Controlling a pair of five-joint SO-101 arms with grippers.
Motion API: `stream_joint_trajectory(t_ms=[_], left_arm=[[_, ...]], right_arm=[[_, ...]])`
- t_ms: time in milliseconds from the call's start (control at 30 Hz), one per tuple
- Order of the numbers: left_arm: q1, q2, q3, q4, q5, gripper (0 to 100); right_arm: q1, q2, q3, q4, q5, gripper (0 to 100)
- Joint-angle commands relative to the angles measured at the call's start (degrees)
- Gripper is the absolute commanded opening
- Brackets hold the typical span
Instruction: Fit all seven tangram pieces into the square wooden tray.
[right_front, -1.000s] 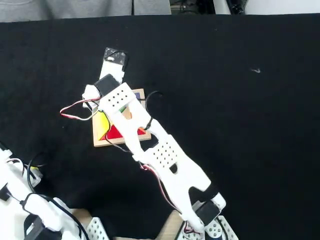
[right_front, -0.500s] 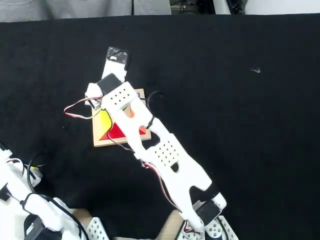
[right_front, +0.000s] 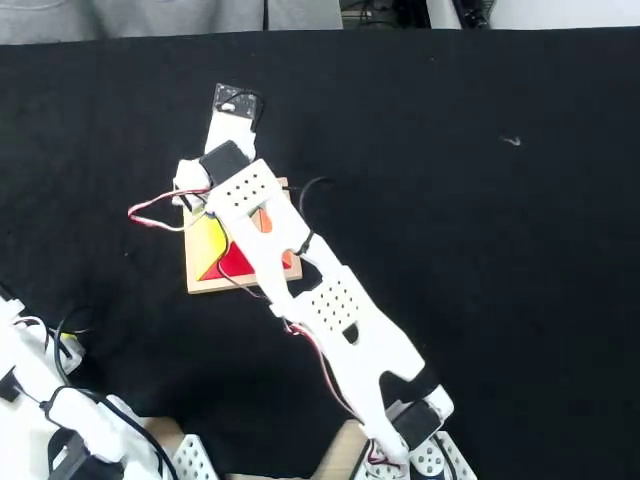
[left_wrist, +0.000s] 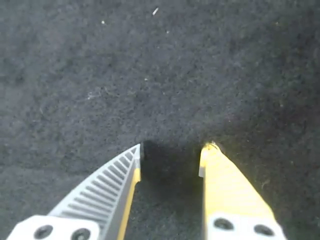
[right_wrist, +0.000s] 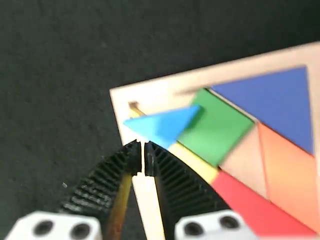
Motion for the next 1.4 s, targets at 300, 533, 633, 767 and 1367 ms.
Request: stream_joint_trajectory(t_ms=[300,533,633,767,1367], left_arm=[[-0.48,-1.32,-0.22,-0.62,-0.09,19],[-0.48,-1.32,-0.22,-0.62,-0.09,19],[-0.48,-1.32,-0.22,-0.62,-0.09,19],[-0.48,-1.32,-0.22,-0.62,-0.09,19],[-0.57,-1.32,-0.22,-0.62,-0.09,19]], right_arm=[[-0.79,3.12,-1.27,-1.14,0.62,1.1],[0.97,3.38,-1.36,-3.52,1.32,1.1],[0.97,3.38,-1.36,-3.34,2.9,1.1],[0.79,2.51,-4.26,-0.09,5.36,1.1],[5.89,0.92,1.54,6.15,5.71,1.1]])
